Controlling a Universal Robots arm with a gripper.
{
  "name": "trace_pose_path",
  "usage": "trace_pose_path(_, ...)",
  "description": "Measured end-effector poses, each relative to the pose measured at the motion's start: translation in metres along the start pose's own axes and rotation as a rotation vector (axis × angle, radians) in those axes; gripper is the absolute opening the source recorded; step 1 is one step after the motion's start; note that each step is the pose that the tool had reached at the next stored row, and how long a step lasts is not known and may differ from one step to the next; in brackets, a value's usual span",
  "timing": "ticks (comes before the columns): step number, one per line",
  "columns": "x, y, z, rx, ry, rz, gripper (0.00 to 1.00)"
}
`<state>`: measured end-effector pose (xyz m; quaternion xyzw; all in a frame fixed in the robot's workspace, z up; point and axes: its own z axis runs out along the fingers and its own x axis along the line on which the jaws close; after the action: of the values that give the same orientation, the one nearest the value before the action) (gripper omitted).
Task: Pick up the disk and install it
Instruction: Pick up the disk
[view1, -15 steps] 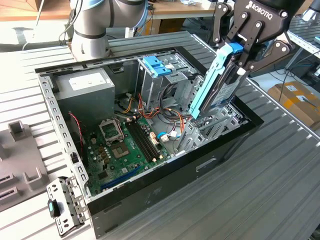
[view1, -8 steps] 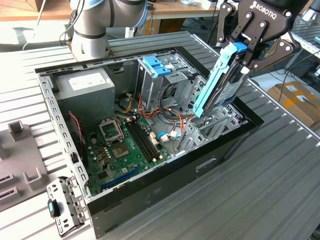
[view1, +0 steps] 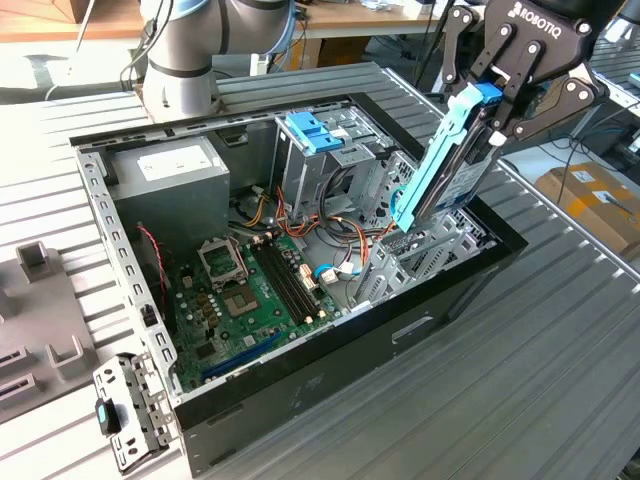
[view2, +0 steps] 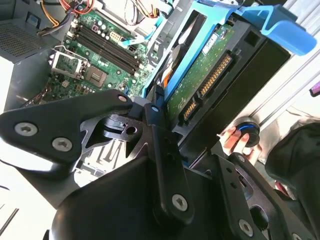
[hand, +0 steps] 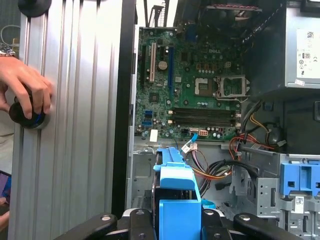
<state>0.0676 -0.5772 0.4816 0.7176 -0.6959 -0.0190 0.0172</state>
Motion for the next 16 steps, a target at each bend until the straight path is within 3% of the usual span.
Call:
trace_pose_path(7,0.0004,-0.0137,-0.0003,0.0,0.0004,0.0,0.36)
trace_pose_path(16,0.0008,-0.026,-0.0007,0.0,0.0006,0.0,0.36)
